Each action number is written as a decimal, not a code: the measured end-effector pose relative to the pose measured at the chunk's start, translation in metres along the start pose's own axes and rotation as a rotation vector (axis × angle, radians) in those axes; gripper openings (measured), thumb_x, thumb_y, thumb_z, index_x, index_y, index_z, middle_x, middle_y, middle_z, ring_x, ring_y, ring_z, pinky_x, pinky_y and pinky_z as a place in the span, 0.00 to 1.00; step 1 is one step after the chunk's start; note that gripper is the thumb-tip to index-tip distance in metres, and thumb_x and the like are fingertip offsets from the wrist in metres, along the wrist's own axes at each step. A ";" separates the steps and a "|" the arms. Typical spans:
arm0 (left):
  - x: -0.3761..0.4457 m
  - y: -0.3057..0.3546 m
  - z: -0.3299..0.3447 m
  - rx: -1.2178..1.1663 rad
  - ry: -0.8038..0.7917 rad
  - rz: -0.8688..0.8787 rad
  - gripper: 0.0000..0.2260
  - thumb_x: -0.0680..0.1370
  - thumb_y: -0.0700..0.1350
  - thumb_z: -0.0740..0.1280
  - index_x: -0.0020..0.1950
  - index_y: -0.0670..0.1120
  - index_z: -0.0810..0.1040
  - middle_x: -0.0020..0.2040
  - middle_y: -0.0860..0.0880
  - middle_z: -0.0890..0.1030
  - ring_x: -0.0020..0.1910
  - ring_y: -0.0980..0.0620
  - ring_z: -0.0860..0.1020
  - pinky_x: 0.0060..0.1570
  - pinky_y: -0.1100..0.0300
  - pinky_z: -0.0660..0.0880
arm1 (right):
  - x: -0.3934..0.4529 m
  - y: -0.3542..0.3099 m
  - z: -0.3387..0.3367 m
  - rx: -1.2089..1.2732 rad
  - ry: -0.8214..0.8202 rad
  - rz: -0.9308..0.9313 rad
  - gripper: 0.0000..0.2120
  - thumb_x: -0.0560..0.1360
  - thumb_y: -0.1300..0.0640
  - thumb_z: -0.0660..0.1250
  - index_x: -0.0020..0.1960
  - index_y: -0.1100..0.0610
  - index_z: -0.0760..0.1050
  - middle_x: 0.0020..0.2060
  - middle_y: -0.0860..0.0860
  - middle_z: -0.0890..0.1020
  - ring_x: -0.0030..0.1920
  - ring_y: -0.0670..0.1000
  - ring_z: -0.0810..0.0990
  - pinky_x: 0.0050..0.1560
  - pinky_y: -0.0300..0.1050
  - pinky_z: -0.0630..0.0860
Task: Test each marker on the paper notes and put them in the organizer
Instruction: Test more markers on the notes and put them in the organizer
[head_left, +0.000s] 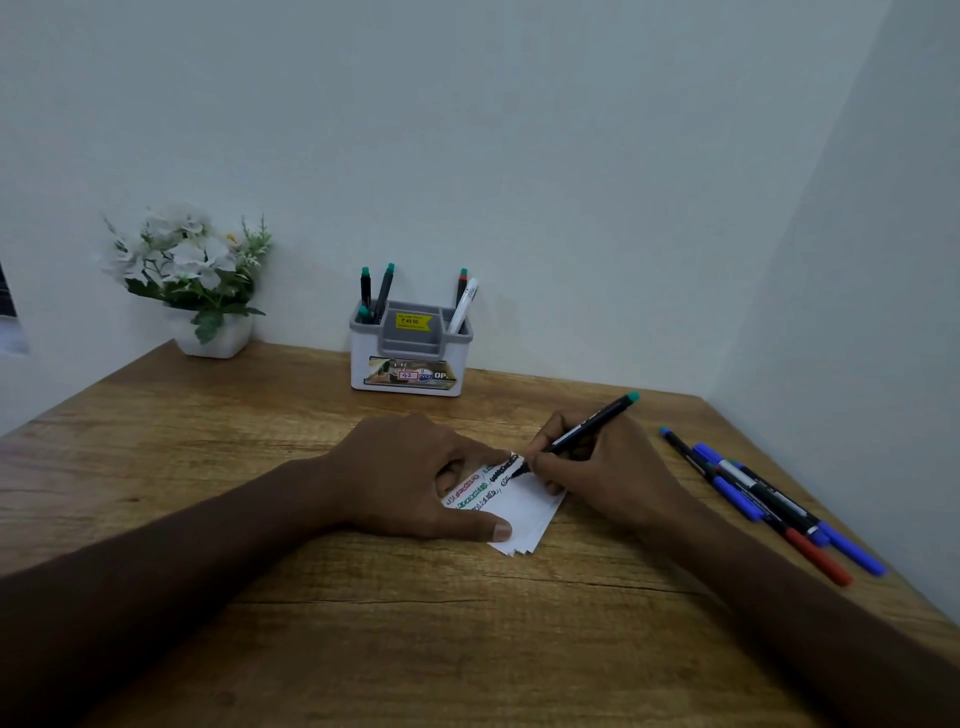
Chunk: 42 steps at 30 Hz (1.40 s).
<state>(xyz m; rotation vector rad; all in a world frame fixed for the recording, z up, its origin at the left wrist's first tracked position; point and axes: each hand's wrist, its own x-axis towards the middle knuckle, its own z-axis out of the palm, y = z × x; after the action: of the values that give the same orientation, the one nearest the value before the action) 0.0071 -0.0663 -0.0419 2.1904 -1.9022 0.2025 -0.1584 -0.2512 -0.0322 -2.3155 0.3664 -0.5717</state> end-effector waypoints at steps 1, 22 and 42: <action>0.000 -0.001 0.001 -0.004 -0.001 0.002 0.40 0.68 0.84 0.52 0.79 0.73 0.58 0.40 0.67 0.77 0.39 0.62 0.76 0.33 0.65 0.65 | 0.000 0.000 0.000 -0.004 0.011 -0.002 0.04 0.76 0.58 0.76 0.43 0.51 0.86 0.40 0.47 0.90 0.40 0.46 0.89 0.45 0.45 0.87; -0.003 0.003 -0.003 -0.004 0.005 0.010 0.38 0.69 0.83 0.54 0.78 0.73 0.60 0.37 0.75 0.75 0.42 0.69 0.76 0.32 0.65 0.63 | 0.001 -0.002 -0.002 -0.029 0.022 0.004 0.03 0.77 0.57 0.76 0.44 0.52 0.86 0.38 0.47 0.90 0.39 0.45 0.89 0.43 0.42 0.87; -0.002 0.001 -0.001 0.000 0.016 0.006 0.39 0.69 0.84 0.54 0.78 0.74 0.58 0.37 0.71 0.72 0.38 0.63 0.76 0.32 0.66 0.63 | 0.001 -0.003 -0.005 -0.079 0.046 0.030 0.04 0.76 0.57 0.76 0.43 0.52 0.86 0.38 0.44 0.89 0.39 0.41 0.87 0.41 0.35 0.84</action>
<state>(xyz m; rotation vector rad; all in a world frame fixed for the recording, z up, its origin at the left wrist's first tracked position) 0.0055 -0.0646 -0.0412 2.1767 -1.9009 0.2203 -0.1595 -0.2525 -0.0270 -2.3711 0.4514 -0.6064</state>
